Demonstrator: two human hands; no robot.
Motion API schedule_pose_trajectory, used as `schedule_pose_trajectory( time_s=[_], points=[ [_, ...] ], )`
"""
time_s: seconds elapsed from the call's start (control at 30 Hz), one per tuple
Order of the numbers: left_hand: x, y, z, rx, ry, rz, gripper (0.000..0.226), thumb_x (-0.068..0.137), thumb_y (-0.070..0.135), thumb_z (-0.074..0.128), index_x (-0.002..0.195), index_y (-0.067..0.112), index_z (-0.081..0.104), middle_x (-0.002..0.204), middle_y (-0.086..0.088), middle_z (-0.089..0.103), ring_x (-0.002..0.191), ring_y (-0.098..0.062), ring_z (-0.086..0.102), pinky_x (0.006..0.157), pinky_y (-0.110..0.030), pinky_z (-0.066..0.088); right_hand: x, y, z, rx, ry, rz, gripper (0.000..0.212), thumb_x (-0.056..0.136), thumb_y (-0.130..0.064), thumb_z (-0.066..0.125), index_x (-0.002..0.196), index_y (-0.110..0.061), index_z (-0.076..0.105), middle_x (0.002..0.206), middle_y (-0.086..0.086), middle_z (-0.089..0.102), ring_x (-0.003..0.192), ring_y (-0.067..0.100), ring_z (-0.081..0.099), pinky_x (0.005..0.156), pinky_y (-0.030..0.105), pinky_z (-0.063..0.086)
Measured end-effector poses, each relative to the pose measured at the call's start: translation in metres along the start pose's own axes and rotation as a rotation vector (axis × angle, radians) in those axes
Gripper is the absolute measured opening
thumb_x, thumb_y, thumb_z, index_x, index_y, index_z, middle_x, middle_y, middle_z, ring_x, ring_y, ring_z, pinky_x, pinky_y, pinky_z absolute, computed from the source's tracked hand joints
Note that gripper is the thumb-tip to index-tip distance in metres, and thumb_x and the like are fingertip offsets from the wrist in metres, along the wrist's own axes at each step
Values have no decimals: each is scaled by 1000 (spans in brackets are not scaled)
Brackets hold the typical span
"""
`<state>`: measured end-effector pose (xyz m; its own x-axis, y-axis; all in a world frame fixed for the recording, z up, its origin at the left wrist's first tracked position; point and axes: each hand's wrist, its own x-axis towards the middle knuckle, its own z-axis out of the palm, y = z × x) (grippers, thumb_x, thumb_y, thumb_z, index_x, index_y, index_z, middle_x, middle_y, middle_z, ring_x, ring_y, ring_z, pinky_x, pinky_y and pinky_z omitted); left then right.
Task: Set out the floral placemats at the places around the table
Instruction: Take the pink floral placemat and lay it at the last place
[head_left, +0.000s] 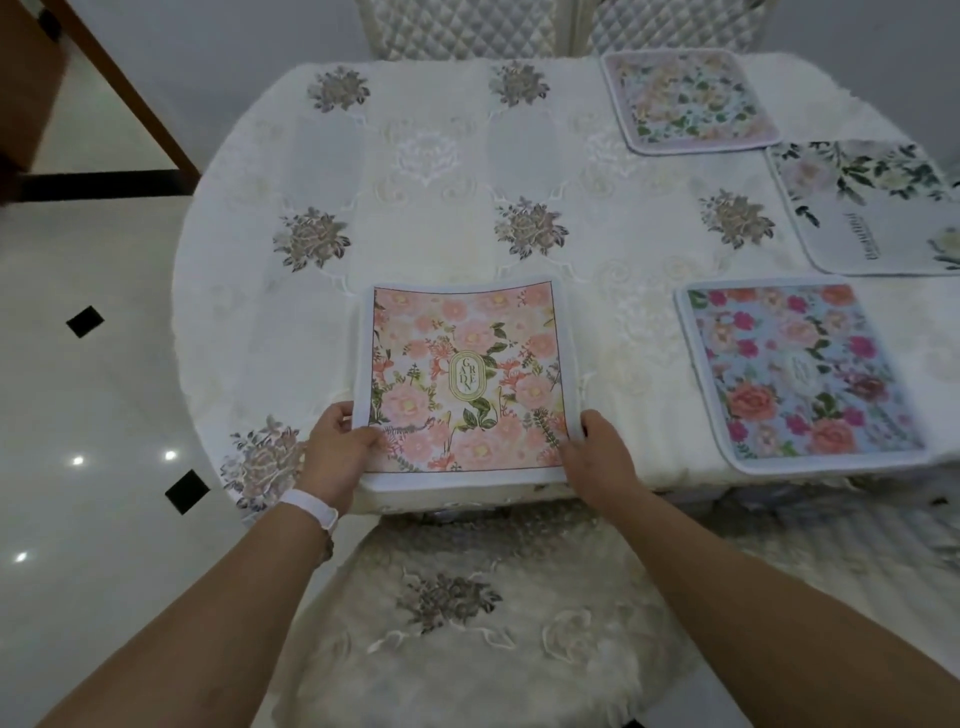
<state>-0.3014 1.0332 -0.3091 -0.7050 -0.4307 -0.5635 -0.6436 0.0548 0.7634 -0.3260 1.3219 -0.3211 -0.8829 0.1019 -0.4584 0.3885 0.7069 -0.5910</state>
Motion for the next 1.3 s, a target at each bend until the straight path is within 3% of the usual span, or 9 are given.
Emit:
schedule_pose_trajectory(
  time_s=[0.1, 0.2, 0.3, 0.4, 0.57, 0.73, 1.0, 1.13, 1.3],
  points=[
    [-3, -6, -1, 106, -8, 49, 20, 90, 7, 60, 107, 17, 57, 96, -4, 66, 82, -24, 64, 65, -32, 52, 6, -2, 0, -3, -17, 51, 11, 91, -20, 57, 93, -14, 49, 93, 4, 53, 87, 25, 55, 67, 32, 44],
    [-5, -9, -6, 343, -36, 242, 15, 89, 14, 64, 102, 17, 58, 87, -2, 64, 74, -18, 61, 59, -29, 48, 4, -2, -1, -106, -15, 64, 39, 84, -23, 66, 117, -11, 50, 109, 8, 51, 103, 28, 52, 83, 38, 47],
    [1, -20, -18, 581, -46, 374, 38, 85, 23, 69, 120, 13, 58, 104, -10, 65, 92, -29, 63, 76, -40, 54, -4, 5, -4, -392, 1, -54, 62, 84, -30, 65, 135, -9, 38, 125, 13, 44, 114, 32, 43, 94, 42, 41],
    [3, -31, -29, 759, -81, 402, 72, 84, 30, 72, 145, 8, 40, 135, -16, 53, 123, -35, 48, 103, -50, 42, -9, 9, -6, -456, -42, -128, 69, 83, -30, 63, 142, -12, 34, 134, 14, 42, 119, 33, 41, 95, 43, 42],
    [1, -43, -34, 739, -255, 468, 88, 76, 42, 77, 149, 21, 32, 153, -8, 37, 139, -30, 33, 112, -54, 31, -17, 8, 2, -477, -110, -143, 77, 80, -33, 62, 148, -21, 27, 140, 12, 36, 125, 32, 37, 102, 43, 40],
    [2, -45, -37, 730, -242, 474, 89, 69, 25, 85, 145, 15, 41, 152, -9, 39, 138, -30, 34, 114, -52, 30, -27, 13, 10, -638, -110, -165, 79, 83, -37, 59, 150, -19, 21, 148, 15, 25, 131, 34, 32, 103, 45, 39],
    [12, -55, -42, 679, -255, 458, 88, 62, 35, 86, 140, 21, 48, 151, -4, 40, 137, -27, 37, 110, -56, 35, -30, 3, 11, -255, -72, 13, 77, 79, -17, 63, 148, -22, 29, 139, 12, 32, 126, 34, 34, 105, 43, 37],
    [3, -51, -39, 691, -234, 473, 85, 65, 21, 89, 140, 14, 48, 152, -9, 38, 138, -29, 33, 113, -52, 30, -29, 9, 9, -223, -72, 38, 71, 79, -15, 60, 145, -22, 34, 133, 12, 33, 123, 33, 36, 106, 42, 38],
    [1, -50, -38, 733, -254, 496, 86, 62, 19, 89, 138, 10, 51, 150, -12, 42, 137, -30, 35, 112, -51, 32, -31, 14, 11, -346, -54, -8, 72, 81, -17, 61, 147, -23, 34, 136, 10, 34, 123, 29, 37, 105, 39, 39]
  ],
)
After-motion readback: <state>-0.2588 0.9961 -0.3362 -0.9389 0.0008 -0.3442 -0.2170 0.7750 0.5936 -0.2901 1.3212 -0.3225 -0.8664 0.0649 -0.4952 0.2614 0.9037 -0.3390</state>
